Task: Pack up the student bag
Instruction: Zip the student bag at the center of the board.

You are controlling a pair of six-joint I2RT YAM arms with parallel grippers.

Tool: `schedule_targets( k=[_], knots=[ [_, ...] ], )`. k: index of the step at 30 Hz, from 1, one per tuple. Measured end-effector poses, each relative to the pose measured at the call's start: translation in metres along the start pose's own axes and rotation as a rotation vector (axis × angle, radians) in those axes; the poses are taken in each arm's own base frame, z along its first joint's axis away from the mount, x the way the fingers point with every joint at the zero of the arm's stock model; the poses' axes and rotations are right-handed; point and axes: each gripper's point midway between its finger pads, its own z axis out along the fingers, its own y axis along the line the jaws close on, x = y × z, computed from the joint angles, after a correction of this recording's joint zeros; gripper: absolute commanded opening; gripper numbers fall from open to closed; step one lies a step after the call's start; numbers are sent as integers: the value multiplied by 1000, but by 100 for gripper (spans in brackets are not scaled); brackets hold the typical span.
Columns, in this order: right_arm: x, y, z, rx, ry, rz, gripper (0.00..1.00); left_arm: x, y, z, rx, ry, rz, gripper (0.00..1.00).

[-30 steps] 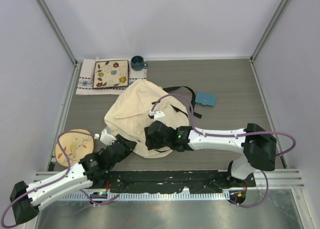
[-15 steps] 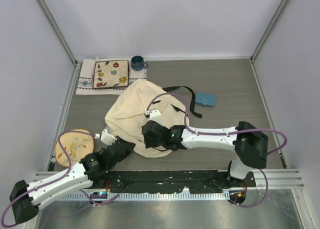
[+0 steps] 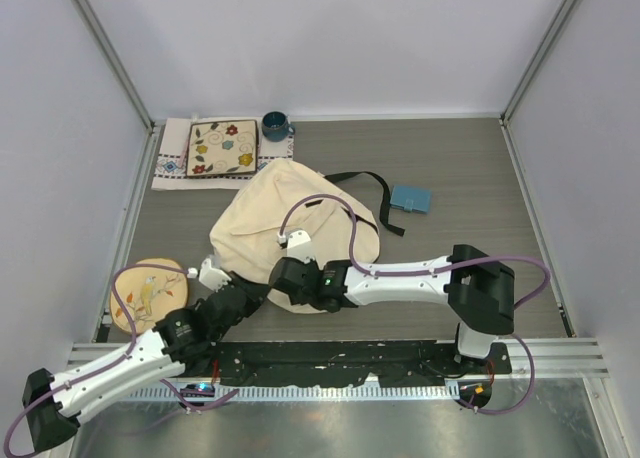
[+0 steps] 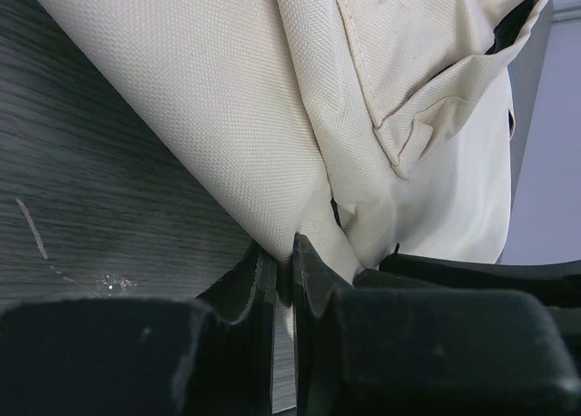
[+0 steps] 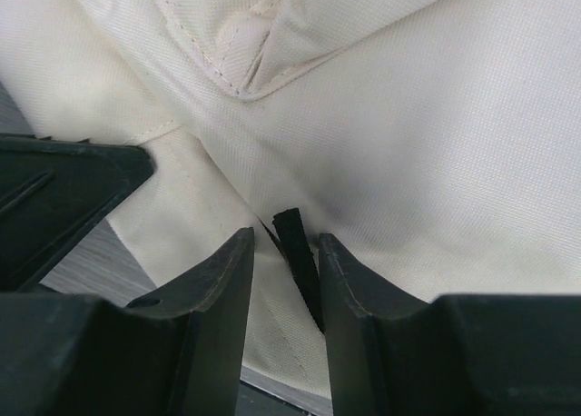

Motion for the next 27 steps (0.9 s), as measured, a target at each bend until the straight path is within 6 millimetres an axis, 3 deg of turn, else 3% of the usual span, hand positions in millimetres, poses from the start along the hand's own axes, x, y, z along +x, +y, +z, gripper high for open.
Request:
schedule_targets(
  k=[6, 14, 19, 21, 23, 24, 27],
  knots=[
    [1, -11, 5, 64, -11, -14, 36, 0, 1, -1, 1, 2, -1, 4],
    [-5, -22, 5, 124, -49, -16, 19, 1, 3, -1, -6, 8, 5, 1],
    [-5, -23, 5, 127, -53, -16, 16, 3, 4, 0, -8, 12, 7, 1],
    [-5, -23, 5, 127, -53, -16, 8, 3, 4, 0, -8, 13, 7, 1],
    [-5, -23, 5, 128, -53, -14, 1, 2, 3, -1, -3, 12, 3, 3],
    [-5, -23, 5, 128, -53, -13, 1, 2, 2, -1, 1, 11, 1, 12],
    [-5, -24, 5, 131, -55, -12, 1, 1, 1, -2, 10, 10, -4, 13]
  ],
)
